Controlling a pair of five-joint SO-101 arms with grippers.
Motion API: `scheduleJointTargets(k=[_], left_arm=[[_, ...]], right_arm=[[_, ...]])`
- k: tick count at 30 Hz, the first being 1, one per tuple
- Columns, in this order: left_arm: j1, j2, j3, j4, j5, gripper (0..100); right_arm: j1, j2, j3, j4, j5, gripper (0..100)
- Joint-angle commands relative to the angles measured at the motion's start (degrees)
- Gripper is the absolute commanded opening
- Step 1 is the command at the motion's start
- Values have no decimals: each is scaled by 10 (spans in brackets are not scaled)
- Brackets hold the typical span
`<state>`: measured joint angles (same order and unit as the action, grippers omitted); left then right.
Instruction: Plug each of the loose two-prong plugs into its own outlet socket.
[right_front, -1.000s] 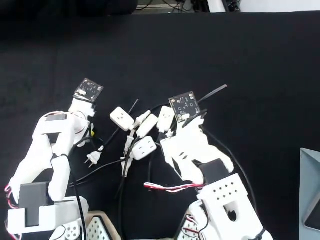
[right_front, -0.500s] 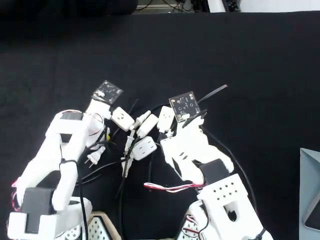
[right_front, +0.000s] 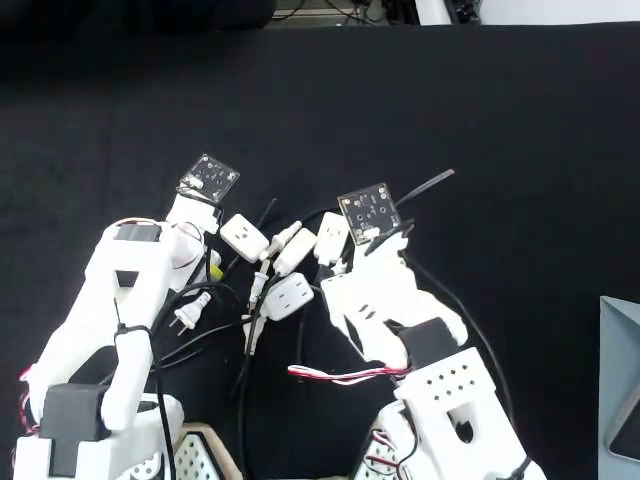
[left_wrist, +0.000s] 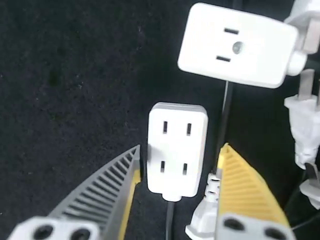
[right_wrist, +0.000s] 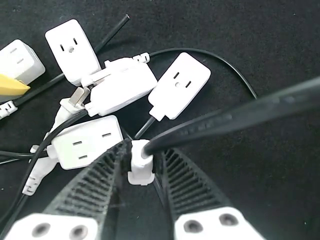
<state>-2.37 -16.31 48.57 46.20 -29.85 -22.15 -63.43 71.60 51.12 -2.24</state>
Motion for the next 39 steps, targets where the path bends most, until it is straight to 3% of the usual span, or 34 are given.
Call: scheduleJointTargets(k=[1, 7, 13, 20, 27, 31, 39], left_arm=[[-27, -22, -26, 11, -5, 245], [-101, -47, -107, 99, 46, 245], [-177, -183, -116, 156, 109, 245], [-247, -331, 3, 150, 188, 245], [-305, -427, 129, 100, 234, 245], [-313, -464, 184, 66, 238, 245], [-309, -501, 240, 56, 238, 245]], right_arm=[[6, 2, -22, 1, 0, 13], [7, 7, -51, -1, 36, 15], [-5, 14, -118, -4, 75, 15], [-93, 153, -220, -6, 82, 14], [-171, 288, -263, -116, 92, 13], [-199, 356, -262, -178, 140, 12], [-207, 461, -305, -245, 147, 12]])
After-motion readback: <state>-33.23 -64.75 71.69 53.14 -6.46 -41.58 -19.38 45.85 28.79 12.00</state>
